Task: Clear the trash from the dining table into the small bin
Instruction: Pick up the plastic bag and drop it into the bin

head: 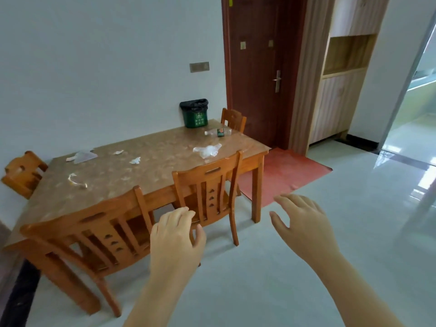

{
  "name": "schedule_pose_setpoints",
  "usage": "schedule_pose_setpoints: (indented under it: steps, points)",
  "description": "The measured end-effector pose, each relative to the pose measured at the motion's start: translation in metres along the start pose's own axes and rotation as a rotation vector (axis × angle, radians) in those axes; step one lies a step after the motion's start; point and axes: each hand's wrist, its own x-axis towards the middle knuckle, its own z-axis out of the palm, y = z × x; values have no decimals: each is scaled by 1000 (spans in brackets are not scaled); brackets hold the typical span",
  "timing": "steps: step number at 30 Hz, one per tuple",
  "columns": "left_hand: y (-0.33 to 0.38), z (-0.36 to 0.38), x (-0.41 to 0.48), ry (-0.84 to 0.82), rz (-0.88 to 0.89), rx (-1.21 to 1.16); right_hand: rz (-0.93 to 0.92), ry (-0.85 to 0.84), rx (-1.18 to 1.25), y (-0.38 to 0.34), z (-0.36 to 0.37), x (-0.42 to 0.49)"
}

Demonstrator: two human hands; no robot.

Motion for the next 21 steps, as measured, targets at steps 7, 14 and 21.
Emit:
schedule_pose_setpoints:
  steps: [7, 14, 21]
  points:
    - [22, 100, 61, -128, 8, -34, 126, -53, -68, 83, 47, 38]
    - [18, 201, 169, -158, -81, -119, 184, -82, -75, 140, 117, 150]
    - [15, 274, 278, -158, -105, -115, 156, -107, -43, 180, 172, 258]
